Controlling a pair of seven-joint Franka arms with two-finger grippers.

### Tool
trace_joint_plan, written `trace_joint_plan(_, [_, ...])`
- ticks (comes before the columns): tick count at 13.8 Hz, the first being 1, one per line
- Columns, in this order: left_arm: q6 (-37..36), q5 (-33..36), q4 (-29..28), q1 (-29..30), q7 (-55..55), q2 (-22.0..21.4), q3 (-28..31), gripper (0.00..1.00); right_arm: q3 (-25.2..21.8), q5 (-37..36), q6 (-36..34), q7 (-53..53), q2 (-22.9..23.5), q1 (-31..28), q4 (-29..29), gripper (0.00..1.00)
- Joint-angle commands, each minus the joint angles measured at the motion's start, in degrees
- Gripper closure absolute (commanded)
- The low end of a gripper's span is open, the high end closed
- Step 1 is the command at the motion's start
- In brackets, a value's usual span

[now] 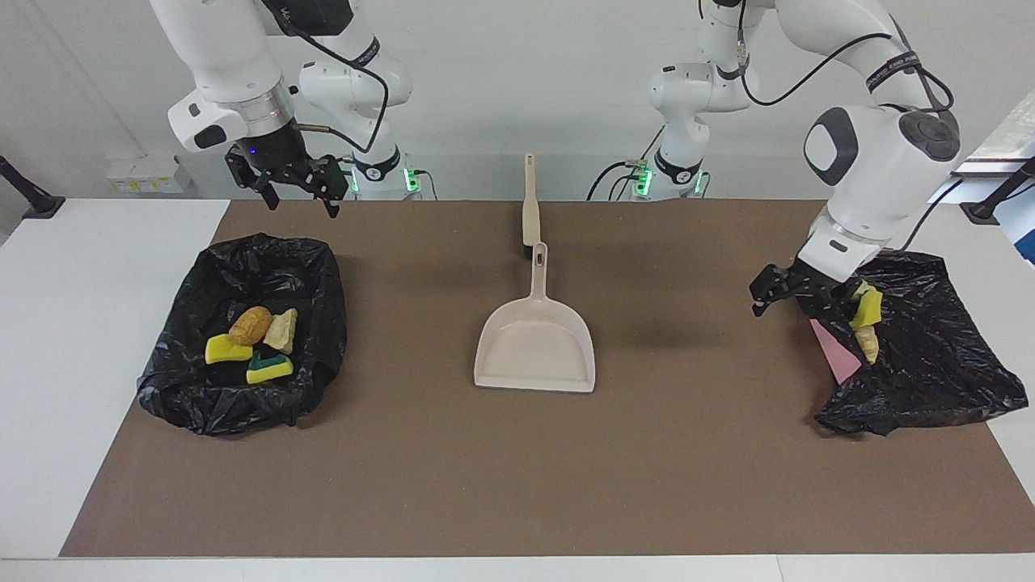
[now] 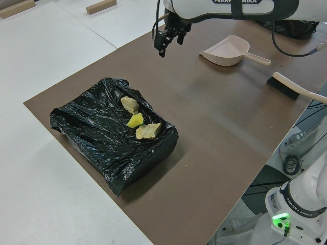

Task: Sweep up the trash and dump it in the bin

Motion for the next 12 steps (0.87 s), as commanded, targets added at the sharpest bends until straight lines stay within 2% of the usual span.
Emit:
trace_joint_plan(1, [-4.50, 0.94, 3.21, 2.38, 0.76, -0.23, -0.64, 0.00, -0.04, 0.16, -0.48, -1.60, 0.21, -0.38, 0.48, 0.00])
trace_joint_plan(5, [-12.84, 1.29, 4.28, 2.56, -0.20, -2.34, -0.37, 0.00, -0.04, 0.16, -0.31, -1.68, 0.21, -0.56, 0.48, 0.00])
trace_joint_plan(12, [-19.97, 2.00, 4.54, 3.70, 0.15, -7.26, -0.11, 0.00, -0.04, 0.25, -0.31, -2.12, 0.21, -0.56, 0.48, 0.00])
